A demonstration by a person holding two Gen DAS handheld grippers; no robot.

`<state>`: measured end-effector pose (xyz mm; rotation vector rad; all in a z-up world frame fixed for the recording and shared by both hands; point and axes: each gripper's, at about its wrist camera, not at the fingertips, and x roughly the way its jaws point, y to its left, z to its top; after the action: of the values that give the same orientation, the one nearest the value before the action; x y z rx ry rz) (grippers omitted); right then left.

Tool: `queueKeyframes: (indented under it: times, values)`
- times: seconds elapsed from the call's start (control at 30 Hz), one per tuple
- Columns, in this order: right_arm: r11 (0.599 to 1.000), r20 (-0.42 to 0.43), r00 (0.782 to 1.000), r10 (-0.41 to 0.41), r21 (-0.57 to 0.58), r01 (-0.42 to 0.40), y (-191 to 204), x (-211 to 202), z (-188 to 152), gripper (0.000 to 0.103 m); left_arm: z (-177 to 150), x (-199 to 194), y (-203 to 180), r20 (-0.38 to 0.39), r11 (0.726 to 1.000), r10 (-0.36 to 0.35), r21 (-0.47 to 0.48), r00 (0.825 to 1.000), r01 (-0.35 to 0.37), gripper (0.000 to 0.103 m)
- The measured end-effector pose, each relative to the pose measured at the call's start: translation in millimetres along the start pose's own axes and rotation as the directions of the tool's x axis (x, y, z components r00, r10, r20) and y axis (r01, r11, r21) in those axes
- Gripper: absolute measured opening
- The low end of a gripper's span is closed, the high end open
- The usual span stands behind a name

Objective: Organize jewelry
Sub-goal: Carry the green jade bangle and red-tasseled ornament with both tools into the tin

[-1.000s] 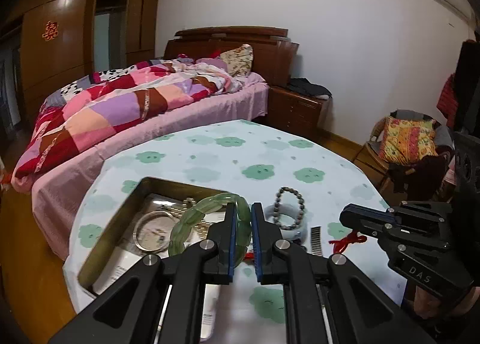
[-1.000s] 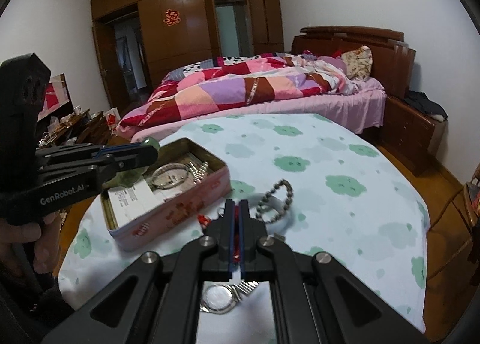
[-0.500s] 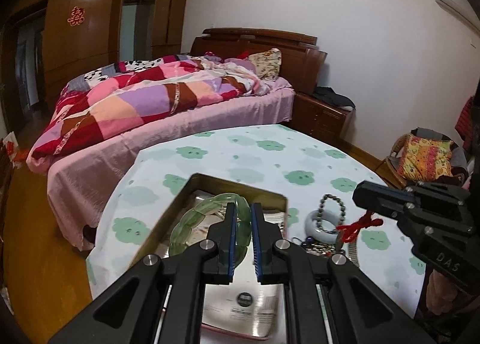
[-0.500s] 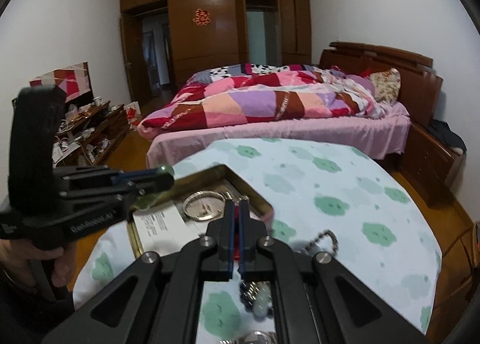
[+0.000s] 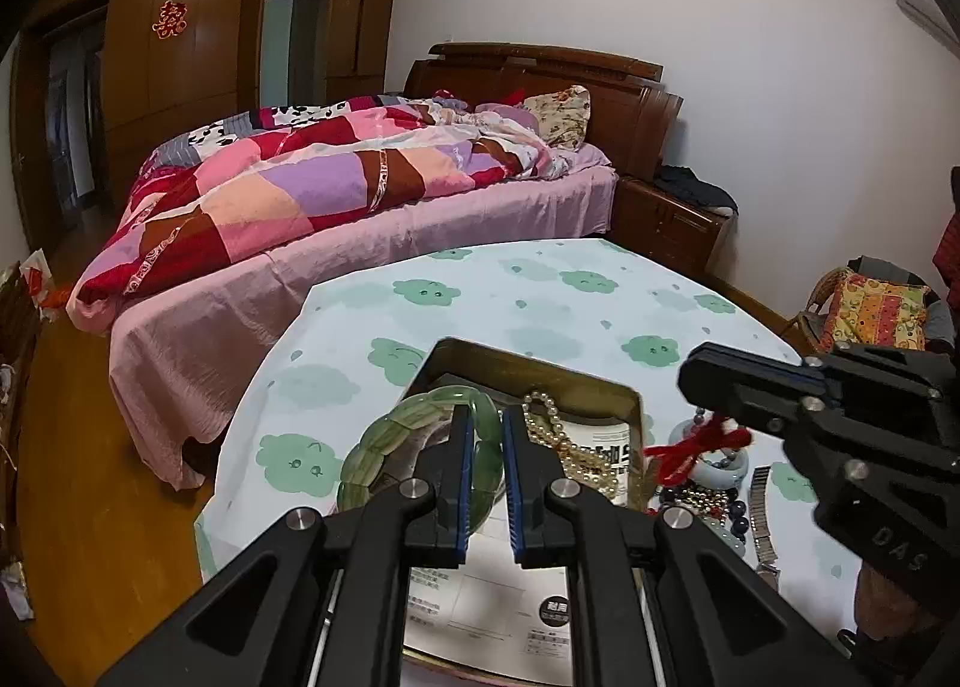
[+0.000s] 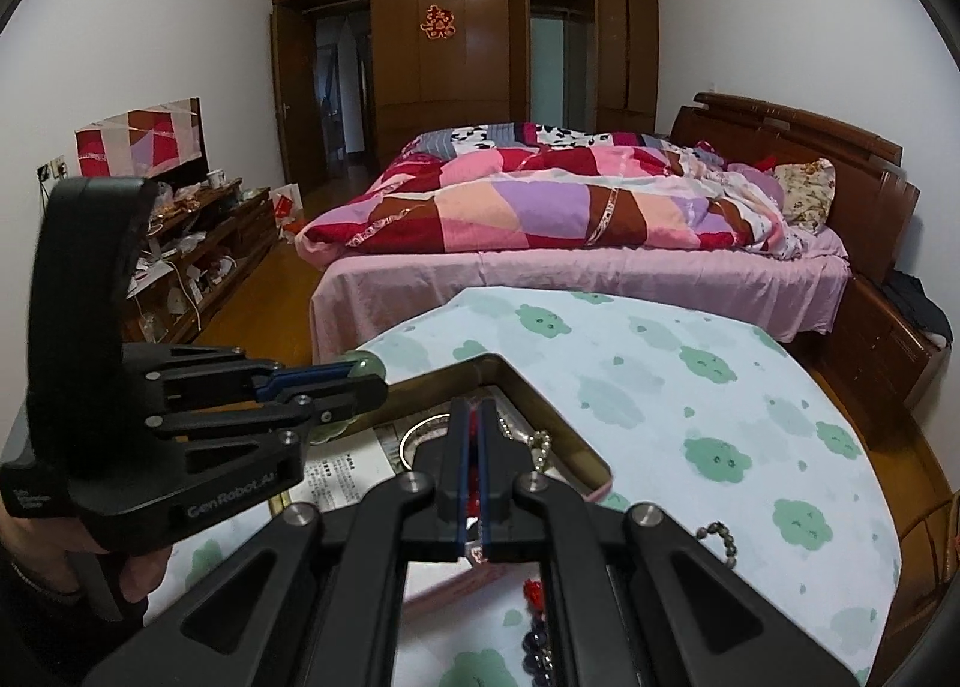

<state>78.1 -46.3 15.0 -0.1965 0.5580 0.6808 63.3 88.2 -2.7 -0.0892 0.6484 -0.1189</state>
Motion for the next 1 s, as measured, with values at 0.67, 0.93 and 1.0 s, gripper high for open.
queueKeyframes:
  times: [0.67,0.93,1.0]
  values:
    - [0.999,-0.114,0.993,-0.018,0.03,0.022,-6,48,-16,0.003,-10,33,4,-0.071,1.0,0.013,0.015,0.997,-0.012,0.009]
    - [0.999,-0.137,0.99,-0.028,0.036,0.033,-10,55,-21,0.003,-12,42,3,-0.091,1.0,0.012,0.023,0.996,-0.01,0.009]
    - [0.999,-0.142,0.989,-0.029,0.037,0.035,-10,57,-22,0.003,-12,44,4,-0.096,1.0,0.013,0.022,0.995,-0.011,0.009]
